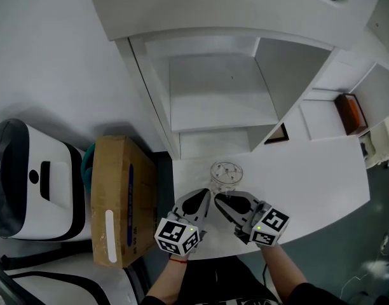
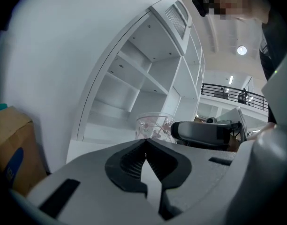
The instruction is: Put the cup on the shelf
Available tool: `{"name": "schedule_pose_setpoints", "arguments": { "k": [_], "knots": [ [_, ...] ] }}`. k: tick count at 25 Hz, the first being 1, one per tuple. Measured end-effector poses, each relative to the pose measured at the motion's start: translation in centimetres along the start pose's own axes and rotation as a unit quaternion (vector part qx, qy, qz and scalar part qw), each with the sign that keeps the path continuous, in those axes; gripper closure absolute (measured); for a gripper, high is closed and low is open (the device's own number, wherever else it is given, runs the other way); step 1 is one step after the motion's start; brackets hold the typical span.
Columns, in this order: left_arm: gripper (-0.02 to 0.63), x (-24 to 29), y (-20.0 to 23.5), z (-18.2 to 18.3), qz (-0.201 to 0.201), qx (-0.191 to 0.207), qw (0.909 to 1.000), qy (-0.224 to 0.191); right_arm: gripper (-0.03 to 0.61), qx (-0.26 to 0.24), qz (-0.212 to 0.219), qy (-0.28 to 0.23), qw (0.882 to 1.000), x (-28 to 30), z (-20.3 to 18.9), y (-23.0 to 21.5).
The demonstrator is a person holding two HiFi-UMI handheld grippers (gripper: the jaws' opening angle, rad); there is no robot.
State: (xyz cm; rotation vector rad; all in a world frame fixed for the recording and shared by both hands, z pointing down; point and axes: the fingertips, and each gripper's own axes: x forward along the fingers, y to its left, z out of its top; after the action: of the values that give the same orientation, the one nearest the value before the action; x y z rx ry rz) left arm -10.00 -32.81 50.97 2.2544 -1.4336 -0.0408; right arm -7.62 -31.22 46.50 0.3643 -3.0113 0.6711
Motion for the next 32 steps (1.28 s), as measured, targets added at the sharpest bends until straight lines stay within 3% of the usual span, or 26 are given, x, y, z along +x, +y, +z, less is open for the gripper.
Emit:
{"name": "schedule_pose_setpoints", "arguments": {
  "k": [7, 25, 32],
  "knots": [
    [0.604, 2.0, 1.7, 0.5, 0.012, 0.008, 0.9999, -0.005, 0.561, -0.029, 0.0, 0.004, 1.0, 2.2, 0.8, -3.1],
    [0.604, 5.1, 3.6, 1.2, 0.029, 0.027, 0.9992, -0.008, 0.561, -0.047, -0.042, -0.012, 0.998, 5.3, 1.6, -9.9],
    [0.604, 5.4, 4.4, 1.2, 0.035, 0.009, 0.9993, -0.014, 0.561, -0.08, -0.054, 0.004, 0.995, 6.2, 1.1, -10.4]
  ]
}}
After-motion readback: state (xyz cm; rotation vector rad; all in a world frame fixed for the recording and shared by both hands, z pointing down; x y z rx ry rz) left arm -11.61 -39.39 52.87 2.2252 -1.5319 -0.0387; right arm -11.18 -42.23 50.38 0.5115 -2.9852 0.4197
